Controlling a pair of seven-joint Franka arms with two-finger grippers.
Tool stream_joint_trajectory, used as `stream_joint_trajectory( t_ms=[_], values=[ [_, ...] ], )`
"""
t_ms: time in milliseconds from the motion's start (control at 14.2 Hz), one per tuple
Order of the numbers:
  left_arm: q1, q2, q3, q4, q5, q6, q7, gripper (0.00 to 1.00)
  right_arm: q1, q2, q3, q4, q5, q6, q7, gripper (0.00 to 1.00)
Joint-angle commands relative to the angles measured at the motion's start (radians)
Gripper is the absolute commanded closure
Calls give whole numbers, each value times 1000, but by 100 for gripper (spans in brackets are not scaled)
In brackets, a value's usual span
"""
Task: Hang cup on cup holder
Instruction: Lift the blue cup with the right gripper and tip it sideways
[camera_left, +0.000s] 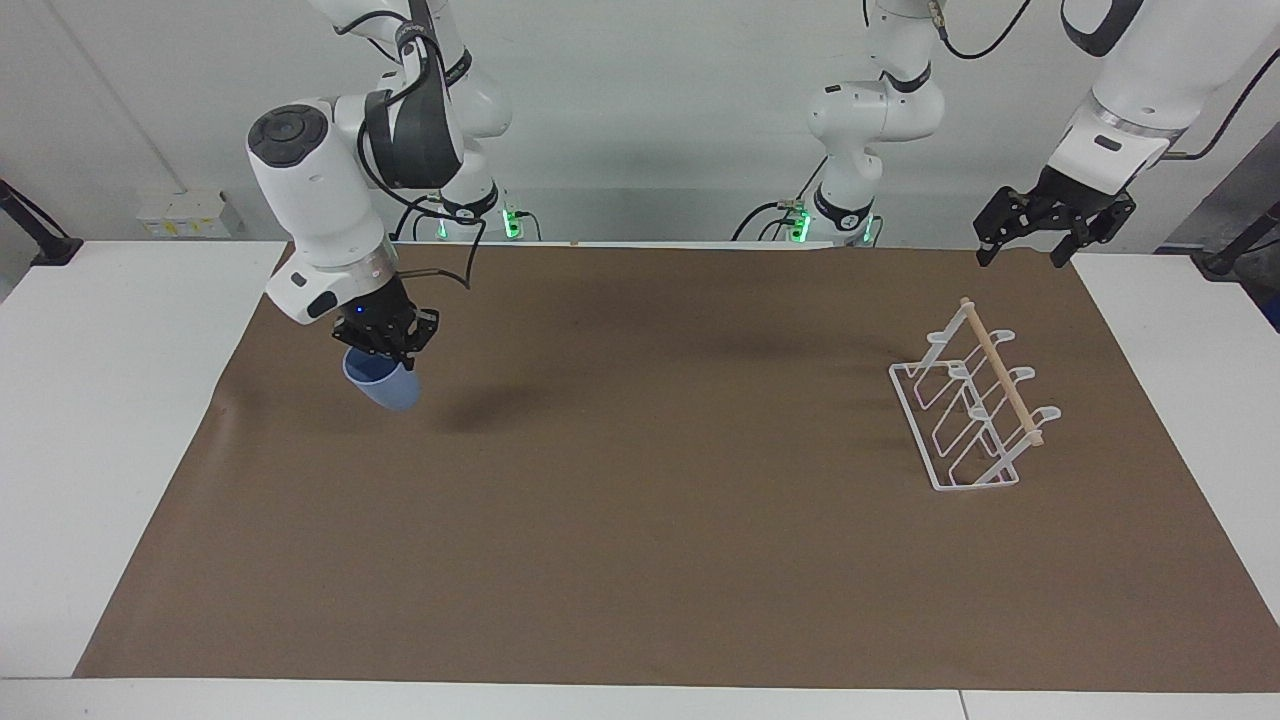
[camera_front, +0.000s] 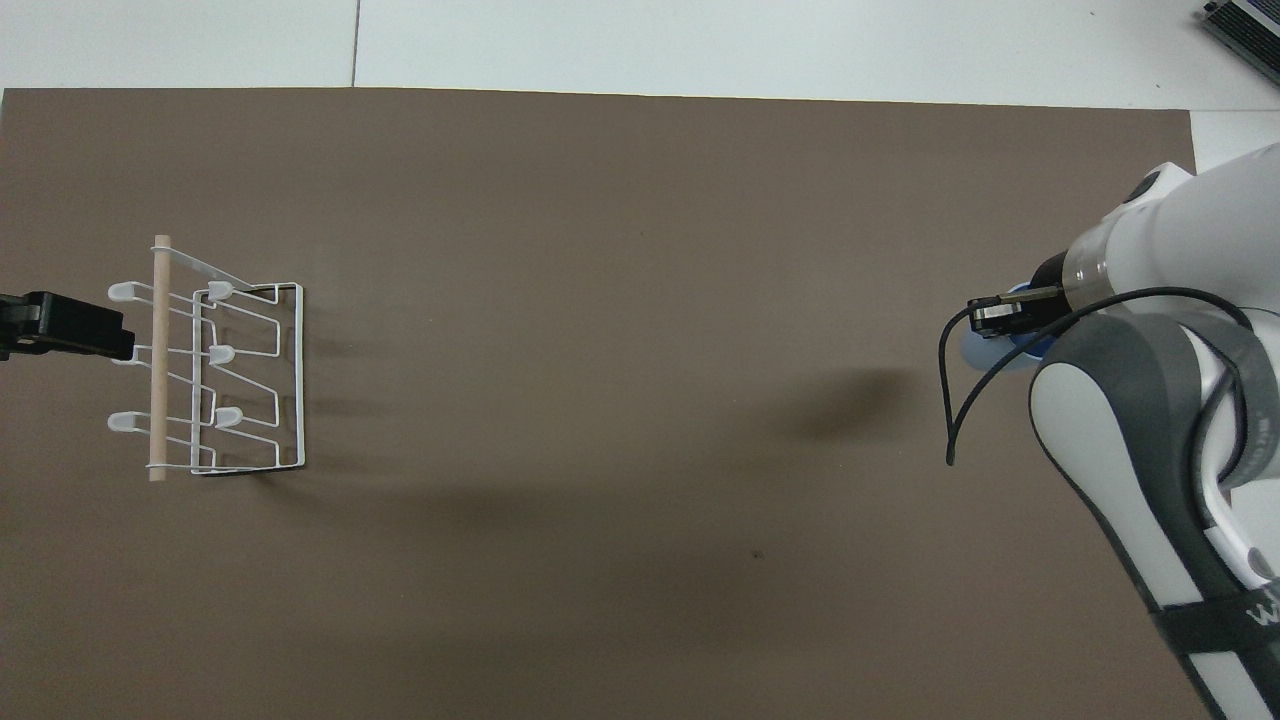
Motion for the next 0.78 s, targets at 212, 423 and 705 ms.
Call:
stream_joint_trajectory(
  t_ms=[212,423,705],
  values=[
    [-2,-26,0,-30,5,3,-8,0,15,-67,7,58,20,-148,-28,100],
    [-2,-27,0,-30,5,4,-7,0,38,-97,7,63,21,-170,-28,100],
    [-2,-27,1,-30,5,3,-8,0,42,-108,21,64,23,-181,-31,100]
  ],
)
